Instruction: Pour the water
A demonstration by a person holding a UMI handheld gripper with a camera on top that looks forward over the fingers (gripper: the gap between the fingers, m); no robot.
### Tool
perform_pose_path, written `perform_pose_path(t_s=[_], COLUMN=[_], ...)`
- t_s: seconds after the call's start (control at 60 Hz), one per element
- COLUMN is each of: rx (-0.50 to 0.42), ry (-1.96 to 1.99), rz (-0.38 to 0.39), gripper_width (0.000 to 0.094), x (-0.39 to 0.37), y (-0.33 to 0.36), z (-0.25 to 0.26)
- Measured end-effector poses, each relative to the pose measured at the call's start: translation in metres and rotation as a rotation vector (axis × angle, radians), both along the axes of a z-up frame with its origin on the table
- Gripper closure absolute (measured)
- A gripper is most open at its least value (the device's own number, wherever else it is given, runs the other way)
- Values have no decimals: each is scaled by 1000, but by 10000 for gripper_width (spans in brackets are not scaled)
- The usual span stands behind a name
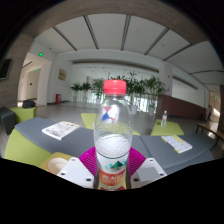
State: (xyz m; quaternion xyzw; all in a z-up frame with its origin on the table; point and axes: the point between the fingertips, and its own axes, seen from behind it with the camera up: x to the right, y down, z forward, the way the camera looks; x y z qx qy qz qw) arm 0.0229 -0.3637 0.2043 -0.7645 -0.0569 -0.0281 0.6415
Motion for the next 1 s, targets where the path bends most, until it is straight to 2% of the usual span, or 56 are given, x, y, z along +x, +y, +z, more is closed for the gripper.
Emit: perform_pose_path(t_s=[0.133, 0.167, 0.233, 0.25, 0.267, 0.383, 0.433, 0.467, 0.55, 0.6, 0.65, 1.0], rx=[-69, -86, -145, -78, -63, -54, -88, -117, -158, -167, -166, -172], ry=[61, 76, 85, 93, 90, 54, 48, 49, 51, 48, 39, -20], rz=[-11, -18, -36, -30, -28, -21, -29, -41, -87, -116, -130, -176], gripper_width=[579, 580, 567, 570, 564, 433, 404, 352, 58, 98, 66, 79], x=[33, 16, 35, 36, 31, 30, 33, 32, 40, 46, 41, 0], y=[-7, 7, -9, -6, 2, -10, -10, -9, -17, -23, -39, -184], z=[-41, -63, -95, -81, -78, -86, -85, -89, -85, -79, -70, 2])
